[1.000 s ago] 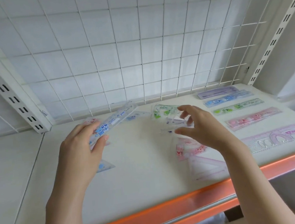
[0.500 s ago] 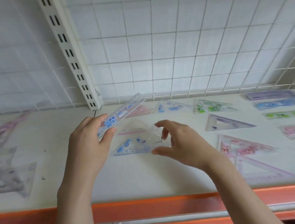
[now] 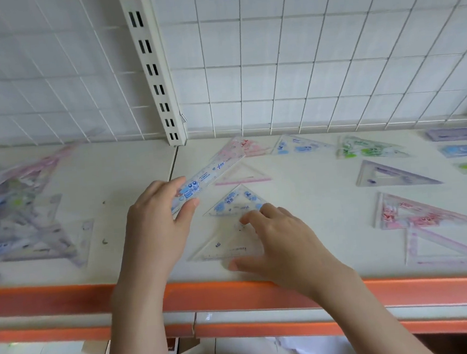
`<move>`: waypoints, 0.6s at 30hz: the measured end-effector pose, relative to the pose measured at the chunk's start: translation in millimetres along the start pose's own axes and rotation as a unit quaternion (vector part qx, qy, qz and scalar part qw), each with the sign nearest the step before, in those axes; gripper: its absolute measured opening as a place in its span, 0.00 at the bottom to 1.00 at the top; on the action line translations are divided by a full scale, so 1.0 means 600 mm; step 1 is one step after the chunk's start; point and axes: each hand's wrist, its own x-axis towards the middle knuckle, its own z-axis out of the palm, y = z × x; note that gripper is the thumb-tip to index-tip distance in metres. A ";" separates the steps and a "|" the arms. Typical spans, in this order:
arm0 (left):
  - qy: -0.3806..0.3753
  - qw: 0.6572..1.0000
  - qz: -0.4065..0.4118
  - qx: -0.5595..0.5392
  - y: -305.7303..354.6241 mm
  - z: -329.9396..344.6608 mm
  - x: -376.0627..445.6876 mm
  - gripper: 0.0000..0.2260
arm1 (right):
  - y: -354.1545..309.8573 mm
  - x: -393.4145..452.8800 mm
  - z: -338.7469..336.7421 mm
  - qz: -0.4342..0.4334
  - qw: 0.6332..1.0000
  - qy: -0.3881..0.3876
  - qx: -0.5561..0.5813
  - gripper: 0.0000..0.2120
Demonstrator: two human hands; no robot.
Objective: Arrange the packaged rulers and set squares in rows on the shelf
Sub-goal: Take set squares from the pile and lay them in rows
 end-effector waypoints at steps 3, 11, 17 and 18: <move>-0.009 1.000 0.005 -0.001 0.004 0.003 -0.002 0.16 | 0.006 -0.004 -0.006 -0.008 1.000 -0.016 0.012 0.33; -0.032 0.998 0.045 -0.008 0.057 0.036 0.011 0.17 | 0.090 -0.027 -0.064 0.058 0.988 0.120 0.084 0.19; -0.065 0.990 0.116 -0.043 0.154 0.103 0.021 0.12 | 0.198 -0.078 -0.115 0.135 0.964 0.216 0.076 0.15; -0.071 0.988 0.130 -0.051 0.174 0.116 0.021 0.13 | 0.215 -0.090 -0.122 0.145 0.961 0.223 0.073 0.14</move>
